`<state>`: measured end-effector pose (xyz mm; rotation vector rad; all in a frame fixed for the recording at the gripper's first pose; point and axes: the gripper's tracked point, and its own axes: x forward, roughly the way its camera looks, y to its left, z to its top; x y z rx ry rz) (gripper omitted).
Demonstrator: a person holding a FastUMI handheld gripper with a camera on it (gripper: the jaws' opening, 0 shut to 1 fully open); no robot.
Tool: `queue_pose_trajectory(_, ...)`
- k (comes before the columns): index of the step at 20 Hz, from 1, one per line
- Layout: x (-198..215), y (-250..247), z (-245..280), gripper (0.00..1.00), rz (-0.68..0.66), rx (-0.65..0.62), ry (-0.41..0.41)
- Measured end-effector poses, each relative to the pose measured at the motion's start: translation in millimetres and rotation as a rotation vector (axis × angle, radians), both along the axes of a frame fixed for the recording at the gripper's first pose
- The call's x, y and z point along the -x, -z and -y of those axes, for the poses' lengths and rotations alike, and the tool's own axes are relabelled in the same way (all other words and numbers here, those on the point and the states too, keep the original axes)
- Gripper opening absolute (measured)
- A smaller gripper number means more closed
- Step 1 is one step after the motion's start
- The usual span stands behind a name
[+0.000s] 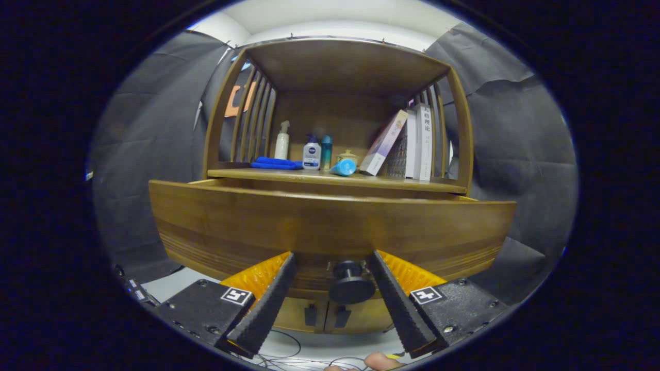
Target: Pull open the drawer, take out the items inside it, and place them on the countertop above the cabinet.
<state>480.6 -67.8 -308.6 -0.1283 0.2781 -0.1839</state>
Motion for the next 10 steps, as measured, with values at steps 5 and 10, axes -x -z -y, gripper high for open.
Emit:
queue_pose_trajectory(5,-32,2,3,0.97,-0.033,0.014,0.013)
queue_pose_trajectory(10,-58,6,9,0.98,-0.052,0.045,0.015)
